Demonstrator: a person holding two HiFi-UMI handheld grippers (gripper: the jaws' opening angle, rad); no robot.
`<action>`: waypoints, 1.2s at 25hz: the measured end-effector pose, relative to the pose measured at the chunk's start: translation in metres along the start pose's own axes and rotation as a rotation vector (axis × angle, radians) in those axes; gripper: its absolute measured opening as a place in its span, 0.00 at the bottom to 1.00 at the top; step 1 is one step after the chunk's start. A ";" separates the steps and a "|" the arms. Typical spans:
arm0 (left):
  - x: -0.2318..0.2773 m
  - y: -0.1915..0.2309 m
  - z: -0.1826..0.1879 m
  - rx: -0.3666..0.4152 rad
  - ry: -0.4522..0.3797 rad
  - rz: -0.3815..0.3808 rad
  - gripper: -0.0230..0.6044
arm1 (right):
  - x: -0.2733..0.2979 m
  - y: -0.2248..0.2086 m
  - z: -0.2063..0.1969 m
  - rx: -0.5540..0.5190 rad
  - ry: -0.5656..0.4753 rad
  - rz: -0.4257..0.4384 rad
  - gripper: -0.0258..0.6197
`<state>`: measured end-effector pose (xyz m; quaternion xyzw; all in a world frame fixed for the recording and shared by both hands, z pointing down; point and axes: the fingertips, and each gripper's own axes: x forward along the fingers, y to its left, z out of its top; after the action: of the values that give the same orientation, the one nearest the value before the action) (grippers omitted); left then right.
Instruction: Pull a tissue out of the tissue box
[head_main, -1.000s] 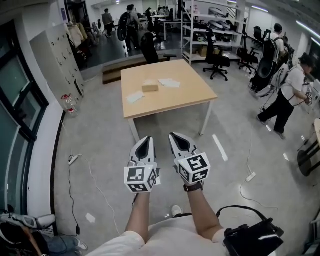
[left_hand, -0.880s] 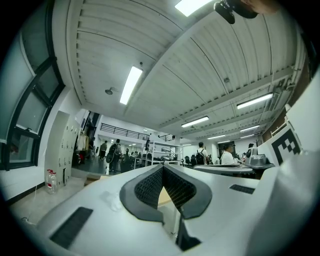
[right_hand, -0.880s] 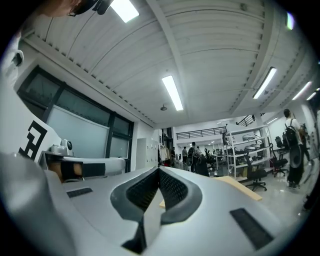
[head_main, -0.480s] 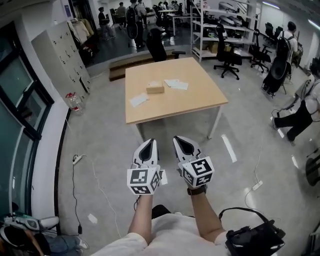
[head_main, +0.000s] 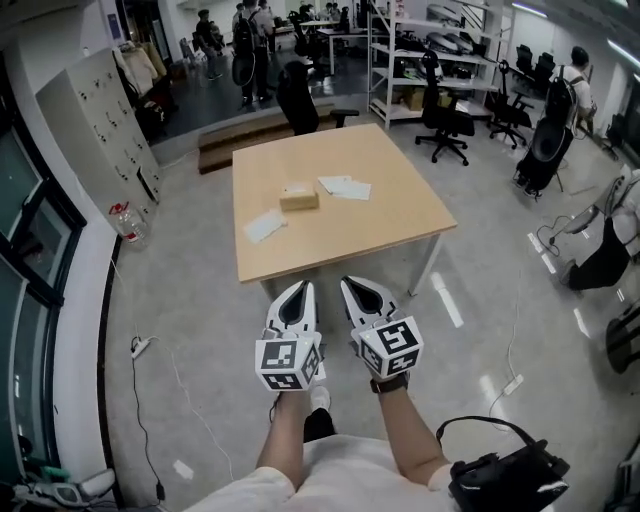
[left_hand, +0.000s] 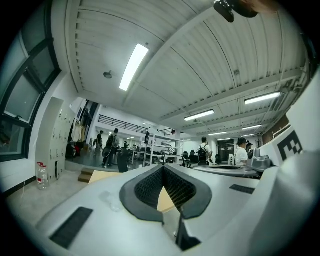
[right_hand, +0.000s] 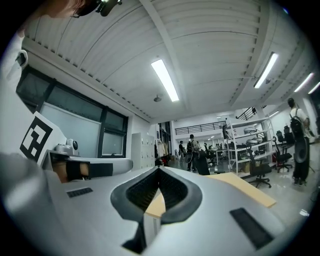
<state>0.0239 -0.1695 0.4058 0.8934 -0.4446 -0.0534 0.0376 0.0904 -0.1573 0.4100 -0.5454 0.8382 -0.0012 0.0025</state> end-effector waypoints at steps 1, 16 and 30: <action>0.013 0.012 0.004 -0.003 -0.004 -0.002 0.04 | 0.016 -0.005 0.003 -0.004 -0.003 -0.002 0.04; 0.175 0.187 0.020 -0.022 -0.038 -0.028 0.04 | 0.245 -0.055 0.007 -0.039 -0.021 -0.006 0.04; 0.338 0.257 0.003 -0.031 0.014 -0.018 0.04 | 0.391 -0.166 0.005 -0.009 -0.006 0.017 0.04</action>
<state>0.0228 -0.5945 0.4110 0.8969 -0.4355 -0.0542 0.0543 0.0835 -0.5817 0.4047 -0.5384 0.8427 0.0043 0.0026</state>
